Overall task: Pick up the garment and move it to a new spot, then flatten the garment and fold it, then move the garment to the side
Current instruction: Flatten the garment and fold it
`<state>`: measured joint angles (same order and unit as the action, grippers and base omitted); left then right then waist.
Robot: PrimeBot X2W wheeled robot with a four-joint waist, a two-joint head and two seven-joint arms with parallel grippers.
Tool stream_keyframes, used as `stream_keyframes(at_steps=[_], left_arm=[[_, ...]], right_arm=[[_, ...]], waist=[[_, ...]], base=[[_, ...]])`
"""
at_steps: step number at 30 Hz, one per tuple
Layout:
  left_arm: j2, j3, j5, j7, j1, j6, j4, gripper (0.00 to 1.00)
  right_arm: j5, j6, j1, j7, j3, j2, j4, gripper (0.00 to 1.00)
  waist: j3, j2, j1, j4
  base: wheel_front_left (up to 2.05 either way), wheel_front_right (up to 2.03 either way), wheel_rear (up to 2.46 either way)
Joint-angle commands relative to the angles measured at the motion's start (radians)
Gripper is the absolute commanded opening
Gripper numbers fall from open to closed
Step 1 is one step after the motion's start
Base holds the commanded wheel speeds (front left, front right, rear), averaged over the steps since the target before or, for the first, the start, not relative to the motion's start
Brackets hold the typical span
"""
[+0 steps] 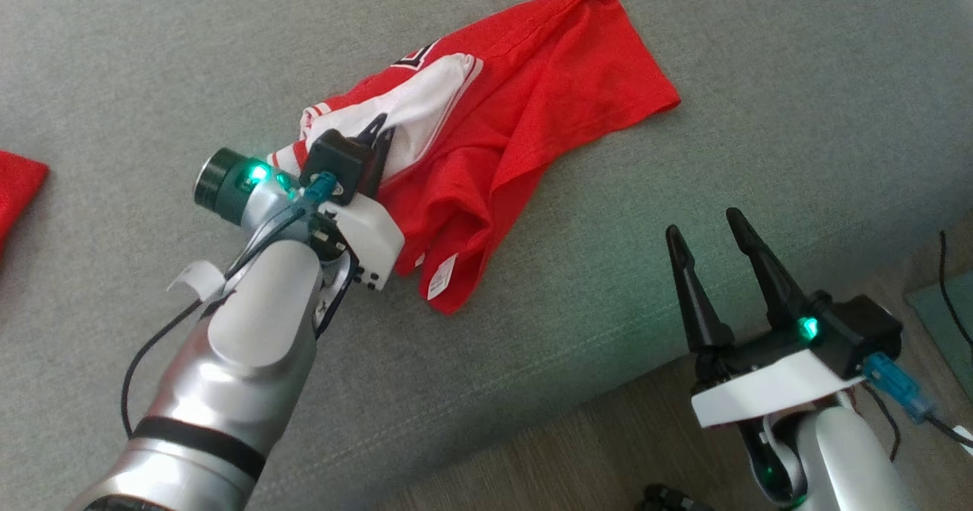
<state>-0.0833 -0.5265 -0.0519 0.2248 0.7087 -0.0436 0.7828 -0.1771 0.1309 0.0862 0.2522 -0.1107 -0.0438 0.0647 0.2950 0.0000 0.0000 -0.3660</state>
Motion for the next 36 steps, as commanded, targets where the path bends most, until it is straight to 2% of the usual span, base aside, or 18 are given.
stream_keyframes(at_steps=[1,6,10,18,21,23,29,32,36], left_arm=[[-0.012,0.036,-0.008,0.013,0.057,0.009,-0.033,0.00],[-0.019,0.066,-0.037,0.031,0.067,0.021,-0.053,0.00],[-0.060,0.087,-0.043,0.034,0.128,0.010,-0.062,0.00],[-0.206,0.063,0.024,0.001,0.418,-0.051,-0.014,0.00],[-0.245,0.063,0.044,0.004,0.540,-0.057,0.007,0.00],[-0.257,0.075,0.052,0.015,0.625,-0.042,0.005,0.00],[-0.270,0.105,0.075,0.036,0.792,0.048,-0.082,0.00],[-0.276,0.099,0.070,0.036,0.775,0.049,-0.151,0.00],[-0.288,0.082,0.053,0.037,0.682,0.035,-0.168,0.00]], right_arm=[[-0.002,0.000,0.026,0.009,-0.018,-0.006,-0.037,1.00],[-0.008,0.000,0.029,0.009,-0.041,-0.006,-0.022,1.00],[-0.017,0.000,0.047,0.009,-0.075,-0.006,-0.013,1.00],[-0.075,0.000,0.103,0.009,-0.180,-0.006,-0.008,1.00],[-0.100,0.000,0.108,0.009,-0.210,-0.006,-0.007,1.00],[-0.111,0.000,0.109,0.009,-0.222,-0.006,-0.009,1.00],[-0.123,0.000,0.099,0.010,-0.221,-0.006,-0.016,1.00],[-0.123,0.000,0.095,0.010,-0.200,-0.006,-0.016,1.00],[-0.109,0.000,0.095,0.010,-0.179,-0.006,-0.006,1.00]], waist=[[-0.003,0.0000,0.0000,0.003],[-0.030,0.0000,0.0000,0.002],[-0.052,0.0000,0.0000,-0.026],[-0.084,0.0000,0.0000,-0.128],[-0.093,0.0000,0.0000,-0.156],[-0.095,0.0000,0.0000,-0.163],[-0.090,0.0000,0.0000,-0.128],[-0.082,0.0000,0.0000,-0.084],[-0.079,0.0000,0.0000,-0.013]], base=[[0.00,0.00,0.00],[0.00,0.00,0.00],[0.00,0.00,0.00],[0.00,0.00,0.00],[0.00,0.00,0.00],[0.00,0.00,0.00],[0.00,0.00,0.00],[0.00,0.00,0.00],[0.00,0.00,0.00]])
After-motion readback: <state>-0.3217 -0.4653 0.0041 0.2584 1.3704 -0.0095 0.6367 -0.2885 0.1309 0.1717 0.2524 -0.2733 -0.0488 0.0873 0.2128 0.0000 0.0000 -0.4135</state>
